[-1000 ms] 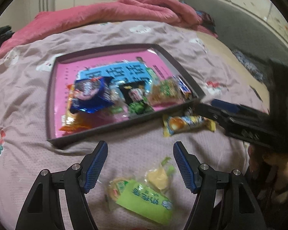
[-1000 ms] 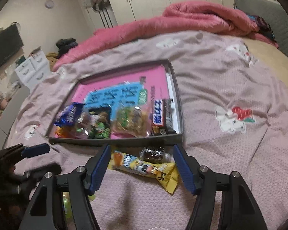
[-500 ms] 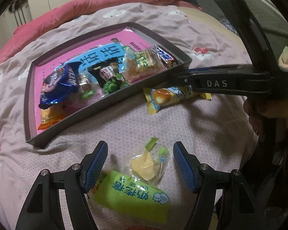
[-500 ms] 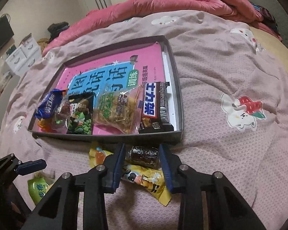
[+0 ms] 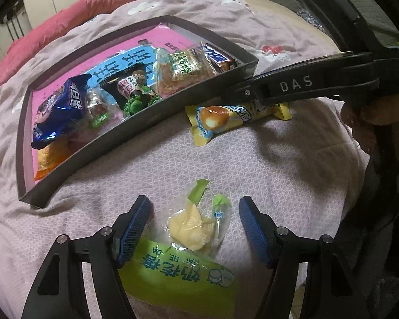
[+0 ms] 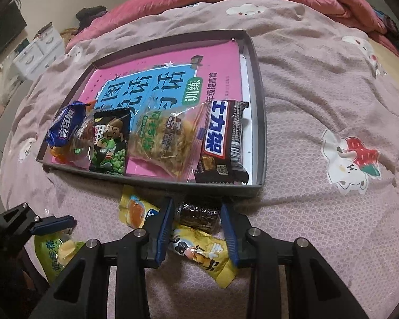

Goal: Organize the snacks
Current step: 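Grasp the green milk-tablet bag with the left tool while the right tool grasps the dark chocolate packet, then carry the green bag over the tray with the left tool while the right tool carries the chocolate packet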

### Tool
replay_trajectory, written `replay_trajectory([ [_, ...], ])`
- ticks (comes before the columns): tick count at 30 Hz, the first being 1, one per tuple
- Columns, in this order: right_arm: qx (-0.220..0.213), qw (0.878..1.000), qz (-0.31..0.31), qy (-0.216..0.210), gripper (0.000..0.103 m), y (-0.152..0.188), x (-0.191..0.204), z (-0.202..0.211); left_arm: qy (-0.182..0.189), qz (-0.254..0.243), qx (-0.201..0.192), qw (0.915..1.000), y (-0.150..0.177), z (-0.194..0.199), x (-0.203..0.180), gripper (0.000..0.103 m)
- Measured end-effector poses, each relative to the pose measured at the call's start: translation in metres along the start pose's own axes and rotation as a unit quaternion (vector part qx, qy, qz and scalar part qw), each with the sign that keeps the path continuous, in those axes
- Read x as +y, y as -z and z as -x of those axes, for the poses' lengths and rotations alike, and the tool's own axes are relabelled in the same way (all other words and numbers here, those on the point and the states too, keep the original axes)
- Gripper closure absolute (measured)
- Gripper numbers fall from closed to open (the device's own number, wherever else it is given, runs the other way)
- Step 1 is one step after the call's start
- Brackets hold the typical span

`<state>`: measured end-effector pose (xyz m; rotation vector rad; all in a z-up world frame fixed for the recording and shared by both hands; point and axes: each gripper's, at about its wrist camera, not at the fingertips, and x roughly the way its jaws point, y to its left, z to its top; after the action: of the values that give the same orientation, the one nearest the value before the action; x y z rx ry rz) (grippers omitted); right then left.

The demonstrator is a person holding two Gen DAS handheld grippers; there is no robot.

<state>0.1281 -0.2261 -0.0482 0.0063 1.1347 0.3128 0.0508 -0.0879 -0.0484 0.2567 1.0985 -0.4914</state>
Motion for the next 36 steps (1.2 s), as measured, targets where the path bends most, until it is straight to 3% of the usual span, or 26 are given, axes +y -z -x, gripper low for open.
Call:
replay_trajectory([
  [7,-0.049,0.999,-0.011,-0.013,0.072,0.012,0.0,0.018,0.009,0.002,-0.008,0.9999,0.0,-0.001,-0.001,0.059],
  [14,-0.082,0.996,-0.021,-0.012,0.072,0.015,-0.003,0.04,0.021,0.011,-0.022,0.9995,-0.001,0.004,0.0,0.069],
  [28,-0.121,0.992,-0.014,-0.044,0.072,0.019,0.012,0.065,0.059,0.071,-0.047,0.9946,-0.003,0.02,0.023,0.07],
  [36,-0.137,0.989,-0.001,-0.06,0.072,0.021,0.026,0.071,0.06,0.097,-0.076,0.9905,-0.008,0.035,0.033,0.07],
])
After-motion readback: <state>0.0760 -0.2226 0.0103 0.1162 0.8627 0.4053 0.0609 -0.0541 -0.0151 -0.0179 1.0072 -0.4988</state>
